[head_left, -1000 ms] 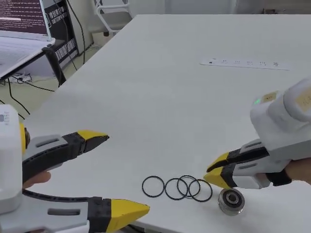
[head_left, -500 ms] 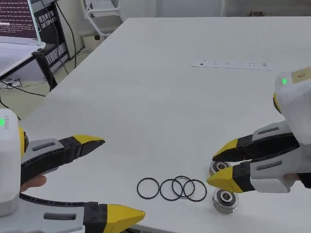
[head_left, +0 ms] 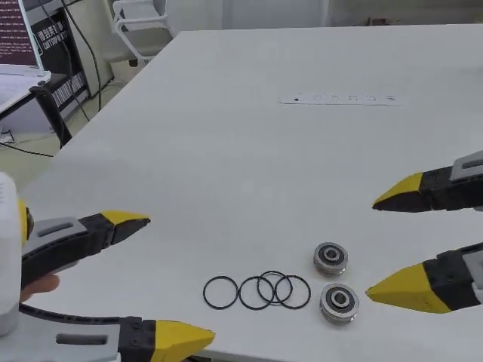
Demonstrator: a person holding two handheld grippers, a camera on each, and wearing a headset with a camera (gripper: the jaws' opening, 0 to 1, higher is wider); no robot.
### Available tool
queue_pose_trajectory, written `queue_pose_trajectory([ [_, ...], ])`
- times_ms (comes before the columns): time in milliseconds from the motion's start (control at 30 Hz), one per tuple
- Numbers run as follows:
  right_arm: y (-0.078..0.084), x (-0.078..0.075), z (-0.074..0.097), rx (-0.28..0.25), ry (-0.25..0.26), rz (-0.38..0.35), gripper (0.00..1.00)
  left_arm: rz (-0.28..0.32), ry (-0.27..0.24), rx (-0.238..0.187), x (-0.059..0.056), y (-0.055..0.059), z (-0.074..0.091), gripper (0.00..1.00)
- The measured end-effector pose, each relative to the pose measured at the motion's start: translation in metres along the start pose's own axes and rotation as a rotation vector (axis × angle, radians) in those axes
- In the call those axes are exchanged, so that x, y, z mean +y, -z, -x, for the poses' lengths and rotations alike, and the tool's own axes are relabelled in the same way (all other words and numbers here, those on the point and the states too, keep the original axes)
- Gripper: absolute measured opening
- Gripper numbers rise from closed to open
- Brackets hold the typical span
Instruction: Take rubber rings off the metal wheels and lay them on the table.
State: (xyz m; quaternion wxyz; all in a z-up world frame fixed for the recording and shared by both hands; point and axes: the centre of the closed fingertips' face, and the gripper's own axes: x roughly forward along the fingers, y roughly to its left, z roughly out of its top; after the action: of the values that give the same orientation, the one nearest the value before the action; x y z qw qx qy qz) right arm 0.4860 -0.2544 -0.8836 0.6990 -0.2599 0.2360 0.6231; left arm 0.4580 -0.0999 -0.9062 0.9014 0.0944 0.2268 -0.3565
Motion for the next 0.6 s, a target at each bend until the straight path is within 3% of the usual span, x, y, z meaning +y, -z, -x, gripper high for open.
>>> queue_pose_trajectory([
  [267,-0.003,-0.009,0.030,-0.091,0.070,-0.055,0.61,-0.003,0.002,0.005,0.002,0.002,0.000,0.88],
  [433,0.005,-0.015,0.036,-0.143,0.122,-0.092,0.75,-0.005,0.001,0.001,0.003,0.001,0.000,0.88],
  [600,0.014,-0.016,0.037,-0.190,0.153,-0.134,0.81,0.007,-0.006,-0.004,0.006,0.003,0.001,0.88],
])
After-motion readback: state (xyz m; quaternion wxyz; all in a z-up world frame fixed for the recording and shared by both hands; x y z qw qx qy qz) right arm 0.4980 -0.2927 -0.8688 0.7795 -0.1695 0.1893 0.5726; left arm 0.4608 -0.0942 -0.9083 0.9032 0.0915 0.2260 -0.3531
